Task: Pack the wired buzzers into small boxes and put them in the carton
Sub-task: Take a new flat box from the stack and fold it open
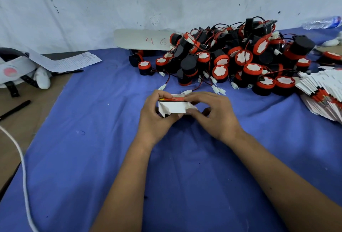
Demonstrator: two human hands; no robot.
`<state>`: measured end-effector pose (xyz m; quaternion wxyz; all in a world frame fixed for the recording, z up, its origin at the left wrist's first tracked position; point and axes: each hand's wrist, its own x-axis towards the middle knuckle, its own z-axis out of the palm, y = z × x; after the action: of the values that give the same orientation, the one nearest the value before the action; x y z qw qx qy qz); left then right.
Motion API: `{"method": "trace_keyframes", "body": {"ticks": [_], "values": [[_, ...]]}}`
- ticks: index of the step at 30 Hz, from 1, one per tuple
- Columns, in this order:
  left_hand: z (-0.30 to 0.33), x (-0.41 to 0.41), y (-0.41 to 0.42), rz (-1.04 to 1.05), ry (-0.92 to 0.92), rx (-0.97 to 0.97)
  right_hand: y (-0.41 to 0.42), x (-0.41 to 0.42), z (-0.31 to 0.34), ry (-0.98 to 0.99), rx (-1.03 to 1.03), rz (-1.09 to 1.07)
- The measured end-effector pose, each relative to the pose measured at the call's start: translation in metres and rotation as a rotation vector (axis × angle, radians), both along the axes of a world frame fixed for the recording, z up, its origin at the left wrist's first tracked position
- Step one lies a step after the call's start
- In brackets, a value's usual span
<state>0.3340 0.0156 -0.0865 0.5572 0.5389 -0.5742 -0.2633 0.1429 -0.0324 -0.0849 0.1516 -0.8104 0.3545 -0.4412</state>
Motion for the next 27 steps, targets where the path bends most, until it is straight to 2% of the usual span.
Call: {"method": "trace_keyframes", "body": {"ticks": [5,9,15,22,25,27], "values": [[-0.001,0.006,-0.002,0.007,-0.005,-0.027,-0.001,0.001,-0.001,-0.266,0.273,0.023],[-0.002,0.002,-0.004,-0.004,0.019,-0.025,-0.002,-0.002,0.001,-0.372,0.345,-0.01],[-0.001,-0.013,-0.003,-0.036,0.176,-0.043,0.006,0.002,0.002,-0.325,0.293,-0.009],[0.0,-0.007,-0.002,0.039,0.043,-0.038,0.005,0.002,0.002,-0.148,0.079,-0.236],[-0.001,-0.007,-0.003,0.088,0.035,-0.009,0.002,0.0,0.002,-0.073,0.147,-0.184],[-0.003,-0.006,-0.004,0.089,0.022,0.01,0.002,-0.001,0.002,0.046,0.16,-0.101]]}}
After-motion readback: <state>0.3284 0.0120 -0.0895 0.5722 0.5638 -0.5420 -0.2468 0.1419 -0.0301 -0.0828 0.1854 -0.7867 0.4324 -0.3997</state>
